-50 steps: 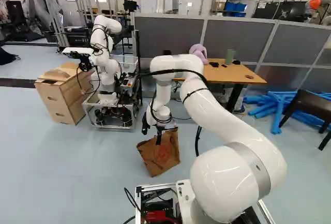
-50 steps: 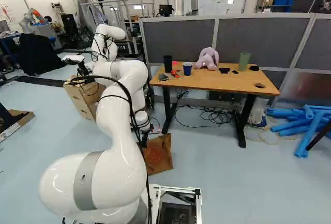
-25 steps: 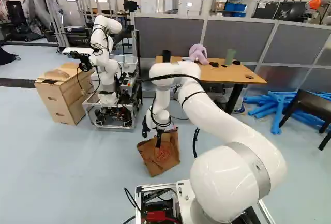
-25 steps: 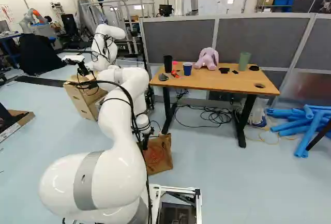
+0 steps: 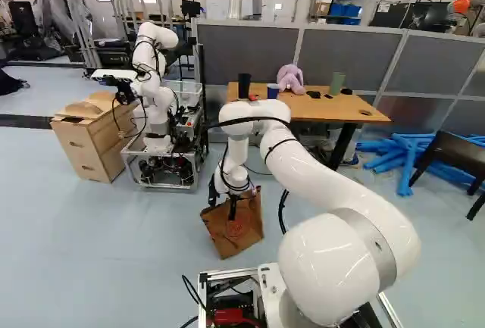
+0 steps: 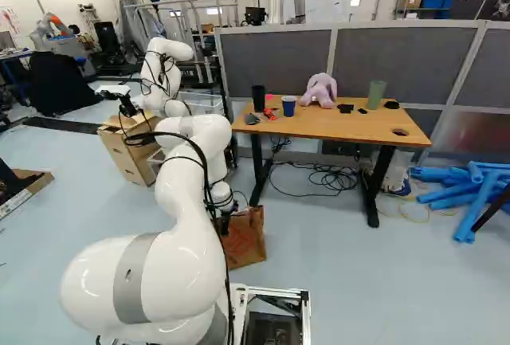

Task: Pick up the bag on the ground and place it on the table

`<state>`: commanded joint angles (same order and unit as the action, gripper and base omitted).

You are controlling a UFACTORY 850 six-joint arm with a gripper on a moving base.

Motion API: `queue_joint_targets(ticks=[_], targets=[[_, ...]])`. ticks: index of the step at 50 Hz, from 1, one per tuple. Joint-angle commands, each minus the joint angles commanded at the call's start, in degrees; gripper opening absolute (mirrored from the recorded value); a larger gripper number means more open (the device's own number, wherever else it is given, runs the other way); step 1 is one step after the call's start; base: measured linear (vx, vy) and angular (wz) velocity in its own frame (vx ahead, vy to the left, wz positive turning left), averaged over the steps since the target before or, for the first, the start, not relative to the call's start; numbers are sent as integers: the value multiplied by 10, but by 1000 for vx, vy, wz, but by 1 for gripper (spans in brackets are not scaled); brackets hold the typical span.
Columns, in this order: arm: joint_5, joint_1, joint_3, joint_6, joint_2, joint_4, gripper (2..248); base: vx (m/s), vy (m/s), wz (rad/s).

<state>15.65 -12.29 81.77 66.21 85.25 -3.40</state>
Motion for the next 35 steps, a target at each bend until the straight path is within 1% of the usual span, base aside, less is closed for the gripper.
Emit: queue_joint_targets(ticks=[21, 31, 32, 35], targets=[[0, 0, 44, 0, 46, 0, 247, 0, 0, 0], [0, 0, 50, 0, 52, 0, 243, 0, 0, 0], [0, 0, 50, 0, 52, 0, 206, 0, 0, 0], [0, 0, 51, 0, 52, 0, 206, 0, 0, 0]])
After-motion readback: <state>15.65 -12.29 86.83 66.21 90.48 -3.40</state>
